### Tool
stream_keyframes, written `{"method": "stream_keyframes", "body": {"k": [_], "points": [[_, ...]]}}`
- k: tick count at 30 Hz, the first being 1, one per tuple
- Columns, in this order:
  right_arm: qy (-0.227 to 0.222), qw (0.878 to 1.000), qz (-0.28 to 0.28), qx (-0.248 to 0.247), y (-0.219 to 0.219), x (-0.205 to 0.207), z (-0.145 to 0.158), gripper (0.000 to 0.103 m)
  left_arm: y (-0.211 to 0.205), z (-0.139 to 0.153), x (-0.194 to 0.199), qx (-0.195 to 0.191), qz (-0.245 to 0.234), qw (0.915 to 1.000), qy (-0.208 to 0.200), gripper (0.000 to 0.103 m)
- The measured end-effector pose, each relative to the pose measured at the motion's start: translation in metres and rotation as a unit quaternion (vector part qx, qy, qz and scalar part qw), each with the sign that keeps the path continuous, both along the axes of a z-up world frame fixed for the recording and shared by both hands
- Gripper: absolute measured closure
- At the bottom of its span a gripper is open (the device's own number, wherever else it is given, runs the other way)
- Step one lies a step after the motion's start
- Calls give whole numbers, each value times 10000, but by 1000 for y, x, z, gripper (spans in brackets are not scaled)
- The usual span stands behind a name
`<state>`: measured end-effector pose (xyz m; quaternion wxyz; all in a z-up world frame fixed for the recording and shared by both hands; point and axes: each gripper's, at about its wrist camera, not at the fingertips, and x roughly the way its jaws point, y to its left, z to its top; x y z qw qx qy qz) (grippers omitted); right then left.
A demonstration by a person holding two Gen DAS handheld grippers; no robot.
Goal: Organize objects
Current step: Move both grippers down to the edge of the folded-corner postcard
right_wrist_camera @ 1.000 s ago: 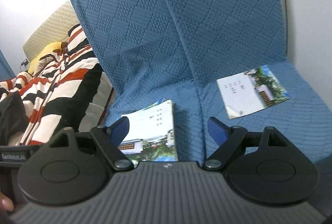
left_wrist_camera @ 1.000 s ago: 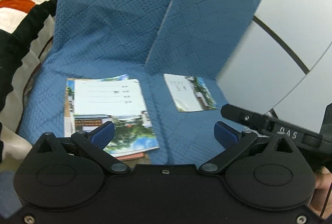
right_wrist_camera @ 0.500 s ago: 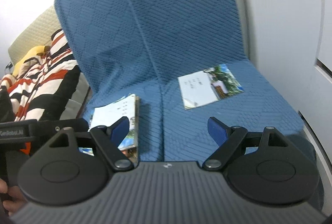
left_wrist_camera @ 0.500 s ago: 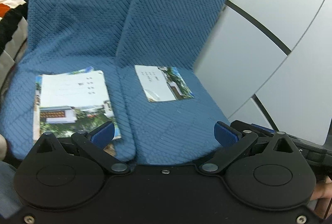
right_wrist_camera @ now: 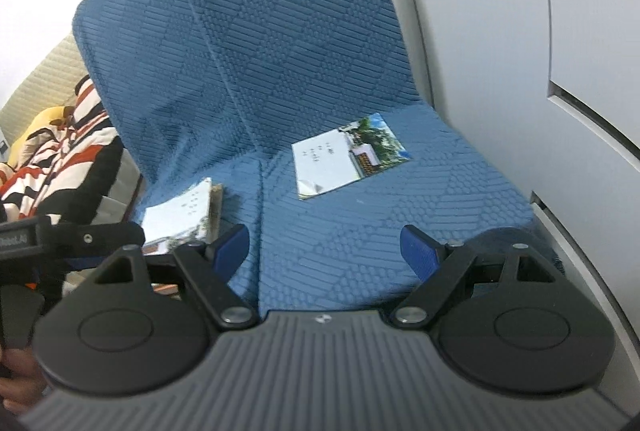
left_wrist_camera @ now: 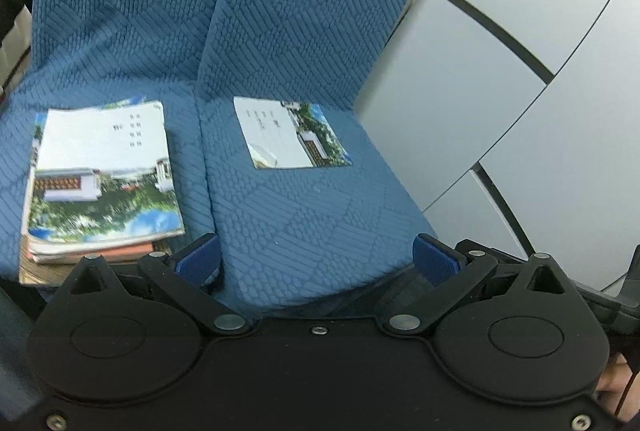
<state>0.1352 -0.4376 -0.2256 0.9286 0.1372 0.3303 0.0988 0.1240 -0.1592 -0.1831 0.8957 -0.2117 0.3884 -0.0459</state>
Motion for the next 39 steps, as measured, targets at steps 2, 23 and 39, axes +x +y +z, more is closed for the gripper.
{"method": "stream_keyframes", "body": {"k": [2,23,39], "points": [[5,10000,-65,4,-5,4,-7,19,-4,-9,6,11,20,10000,29,1],[-19,9993,-365,-42,-35,126,-94,20,-16,-103,130,-128,690,9965,447,4],[374,9986,0,-366,-50,252,-150,36,-15,-150,235,68,1198,9911,583,23]]}}
